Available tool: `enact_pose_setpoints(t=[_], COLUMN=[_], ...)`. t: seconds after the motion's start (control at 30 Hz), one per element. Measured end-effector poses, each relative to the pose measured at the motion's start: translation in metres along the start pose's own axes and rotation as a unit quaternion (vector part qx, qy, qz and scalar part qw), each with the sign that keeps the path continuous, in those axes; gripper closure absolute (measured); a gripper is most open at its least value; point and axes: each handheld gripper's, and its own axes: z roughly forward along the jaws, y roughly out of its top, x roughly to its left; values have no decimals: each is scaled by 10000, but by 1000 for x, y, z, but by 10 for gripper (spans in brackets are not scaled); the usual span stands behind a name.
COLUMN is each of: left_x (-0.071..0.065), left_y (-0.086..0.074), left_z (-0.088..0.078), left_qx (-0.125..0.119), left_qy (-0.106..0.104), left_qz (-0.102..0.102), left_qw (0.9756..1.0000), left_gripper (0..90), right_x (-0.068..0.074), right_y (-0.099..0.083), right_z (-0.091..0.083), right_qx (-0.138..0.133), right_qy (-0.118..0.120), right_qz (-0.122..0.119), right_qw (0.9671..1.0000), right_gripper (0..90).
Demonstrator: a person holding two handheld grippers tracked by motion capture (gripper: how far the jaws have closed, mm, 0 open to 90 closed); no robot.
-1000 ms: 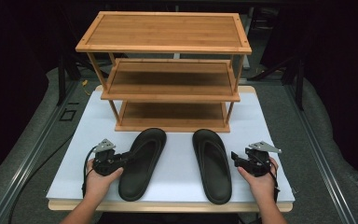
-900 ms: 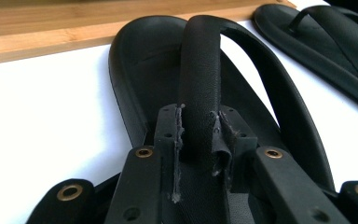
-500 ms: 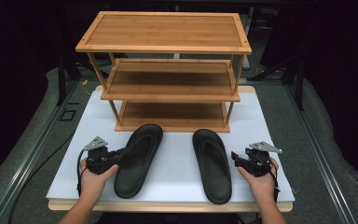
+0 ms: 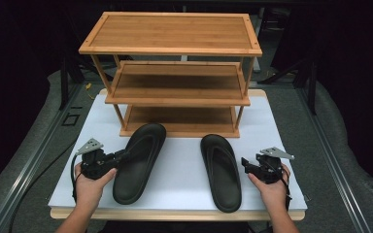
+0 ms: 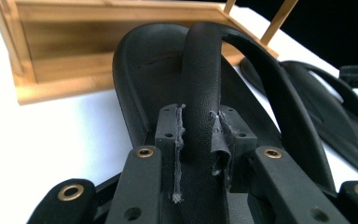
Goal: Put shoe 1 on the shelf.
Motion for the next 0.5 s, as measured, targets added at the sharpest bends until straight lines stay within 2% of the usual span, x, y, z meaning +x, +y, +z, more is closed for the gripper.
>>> enact_pose_setpoints(t=[0.17,0.5], left_x=[0,2], left_y=[11,31], left_z=[-16,-37], left_qx=[-217,-537], left_qy=[88,46], left_qz=[1,-94], left_qw=[9997,9985], left_gripper=[719,720], right_x=[1,1], right_y=[0,0], right_z=[1,1], right_qx=[-19,-14], right_qy=[5,-11], right_qz=[-20,-10], right_qw=[10000,10000], right_gripper=[363,363])
